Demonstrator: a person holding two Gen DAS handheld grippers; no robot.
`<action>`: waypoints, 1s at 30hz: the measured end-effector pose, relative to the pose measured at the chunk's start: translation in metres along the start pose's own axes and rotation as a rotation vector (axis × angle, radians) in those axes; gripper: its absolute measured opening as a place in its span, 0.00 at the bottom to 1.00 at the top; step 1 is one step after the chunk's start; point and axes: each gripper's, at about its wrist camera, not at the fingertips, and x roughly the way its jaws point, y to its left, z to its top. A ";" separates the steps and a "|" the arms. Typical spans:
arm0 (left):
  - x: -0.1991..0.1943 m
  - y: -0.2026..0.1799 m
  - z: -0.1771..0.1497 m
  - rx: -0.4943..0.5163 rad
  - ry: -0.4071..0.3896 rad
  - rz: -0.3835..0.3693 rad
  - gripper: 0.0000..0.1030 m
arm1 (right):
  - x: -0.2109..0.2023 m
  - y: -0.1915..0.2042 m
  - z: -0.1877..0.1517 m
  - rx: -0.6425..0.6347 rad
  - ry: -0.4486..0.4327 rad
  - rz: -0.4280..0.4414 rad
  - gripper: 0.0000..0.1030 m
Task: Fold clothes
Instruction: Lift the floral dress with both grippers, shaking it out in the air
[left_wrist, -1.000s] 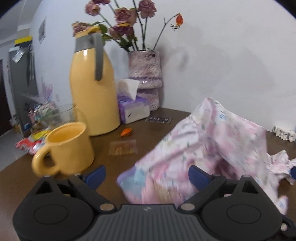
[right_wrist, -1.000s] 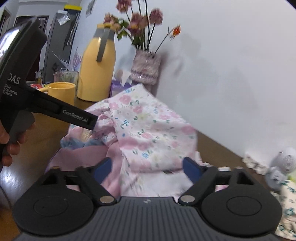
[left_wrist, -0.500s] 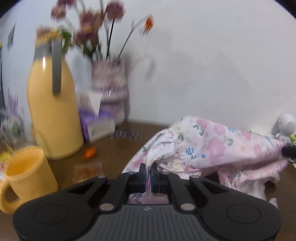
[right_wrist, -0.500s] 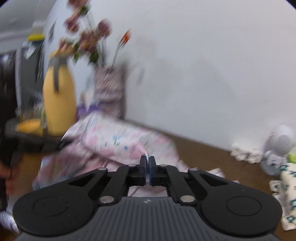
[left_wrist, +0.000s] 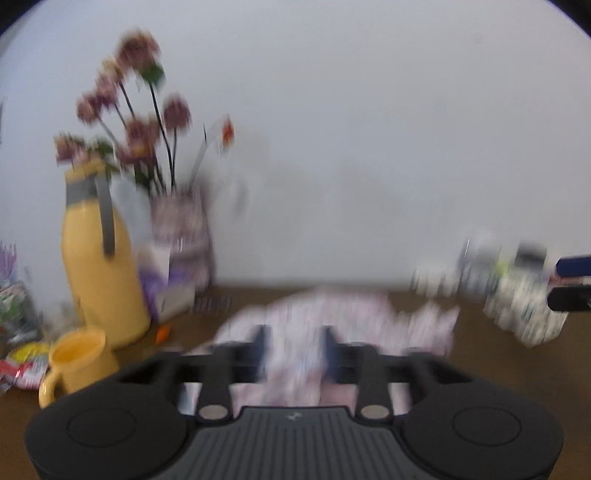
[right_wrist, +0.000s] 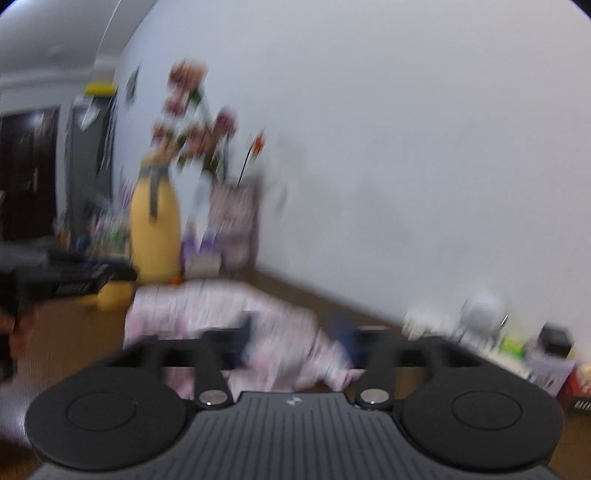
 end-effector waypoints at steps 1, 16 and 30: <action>0.010 -0.005 -0.006 0.031 0.027 0.016 0.66 | 0.010 0.006 -0.010 -0.017 0.038 0.004 0.64; 0.096 -0.031 0.008 0.237 -0.095 0.207 0.05 | 0.188 0.023 -0.033 0.408 0.124 -0.009 0.52; -0.084 -0.041 0.089 0.158 -0.360 -0.003 0.04 | 0.070 0.003 0.021 0.417 -0.124 0.148 0.35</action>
